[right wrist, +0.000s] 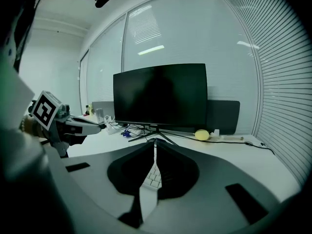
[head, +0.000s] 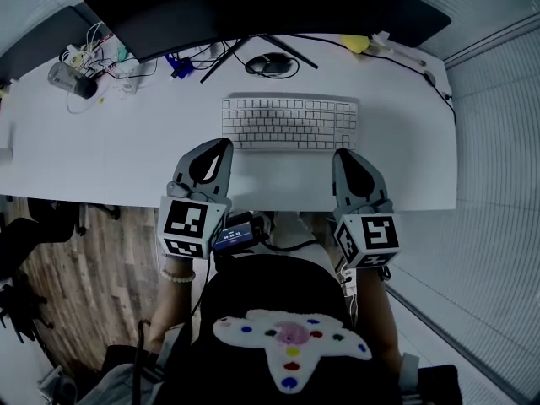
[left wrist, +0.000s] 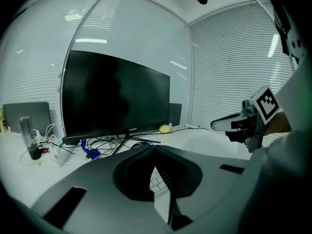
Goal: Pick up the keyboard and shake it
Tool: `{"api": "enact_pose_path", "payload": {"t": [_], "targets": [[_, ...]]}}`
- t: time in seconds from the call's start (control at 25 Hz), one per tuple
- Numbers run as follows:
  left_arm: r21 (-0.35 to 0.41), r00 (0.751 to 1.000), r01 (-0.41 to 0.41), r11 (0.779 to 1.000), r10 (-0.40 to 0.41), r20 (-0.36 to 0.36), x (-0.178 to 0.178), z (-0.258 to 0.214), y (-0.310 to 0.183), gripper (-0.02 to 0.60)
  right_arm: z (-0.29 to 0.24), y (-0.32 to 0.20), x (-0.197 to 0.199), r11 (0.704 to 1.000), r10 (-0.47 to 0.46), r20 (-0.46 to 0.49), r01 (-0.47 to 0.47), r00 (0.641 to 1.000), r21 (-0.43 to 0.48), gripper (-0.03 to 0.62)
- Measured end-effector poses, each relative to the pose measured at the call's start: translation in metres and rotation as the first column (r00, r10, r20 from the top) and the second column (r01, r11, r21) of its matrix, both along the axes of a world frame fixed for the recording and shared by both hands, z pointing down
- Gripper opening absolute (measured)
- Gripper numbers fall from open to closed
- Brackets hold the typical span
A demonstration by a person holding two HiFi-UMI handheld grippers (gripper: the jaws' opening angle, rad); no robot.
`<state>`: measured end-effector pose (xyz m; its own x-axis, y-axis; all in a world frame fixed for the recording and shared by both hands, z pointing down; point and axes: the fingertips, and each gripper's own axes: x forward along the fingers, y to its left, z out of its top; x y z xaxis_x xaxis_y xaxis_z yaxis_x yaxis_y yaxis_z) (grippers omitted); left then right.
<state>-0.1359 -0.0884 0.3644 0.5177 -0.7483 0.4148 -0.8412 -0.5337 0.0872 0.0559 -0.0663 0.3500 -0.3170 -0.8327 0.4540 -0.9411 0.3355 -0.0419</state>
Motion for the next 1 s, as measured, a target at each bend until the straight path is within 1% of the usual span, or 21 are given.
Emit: {"api": "enact_pose_path", "payload": {"t": [0.08,0.2,0.36,0.44,0.56,0.64,0.72,0.8,0.88,1.0], "targets": [[-0.016,1.000,0.026,1.000,-0.026,-0.008,-0.004,0.006,-0.008,0.017,0.005,-0.007,0.002,1.000,-0.008,0.005,0.008,1.000,-0.009,0.041],[-0.052,0.996,0.068,0.996,-0.071,-0.050,-0.011,0.016,-0.018,0.017,0.010,-0.016,0.001,0.999,-0.025,0.009,0.026,1.000,-0.025,0.041],[-0.127,0.990,0.094,0.987,-0.106,-0.089,-0.021,0.040,-0.031,0.017,0.019,-0.027,0.004,0.998,-0.038,0.003,0.038,0.999,-0.045,0.041],[-0.169,0.988,0.097,0.981,-0.116,-0.106,-0.025,0.054,-0.037,0.017,0.024,-0.031,0.006,0.997,-0.040,0.002,0.040,0.999,-0.059,0.041],[-0.233,0.984,0.077,0.969,-0.112,-0.140,-0.026,0.078,-0.042,0.026,0.032,-0.032,0.010,0.996,-0.042,-0.008,0.041,0.999,-0.079,0.041],[-0.280,0.981,0.059,0.958,-0.108,-0.164,-0.026,0.093,-0.044,0.102,0.035,-0.033,0.011,0.995,-0.045,-0.011,0.044,0.999,-0.086,0.041],[-0.317,0.978,0.051,0.947,-0.111,-0.174,-0.027,0.104,-0.048,0.156,0.036,-0.034,0.008,0.994,-0.040,-0.002,0.039,0.999,-0.098,0.041],[-0.347,0.979,0.051,0.937,-0.116,-0.169,-0.028,0.116,-0.052,0.188,0.037,-0.034,0.008,0.993,-0.036,-0.002,0.035,0.999,-0.109,0.041],[-0.374,0.979,0.050,0.926,-0.120,-0.165,-0.028,0.127,-0.055,0.192,0.039,-0.034,0.010,0.992,-0.032,-0.007,0.031,0.999,-0.119,0.041],[-0.426,0.976,0.046,0.904,-0.131,-0.172,-0.027,0.145,-0.058,0.207,0.043,-0.033,0.014,0.991,-0.025,-0.009,0.023,1.000,-0.133,0.041]]}}
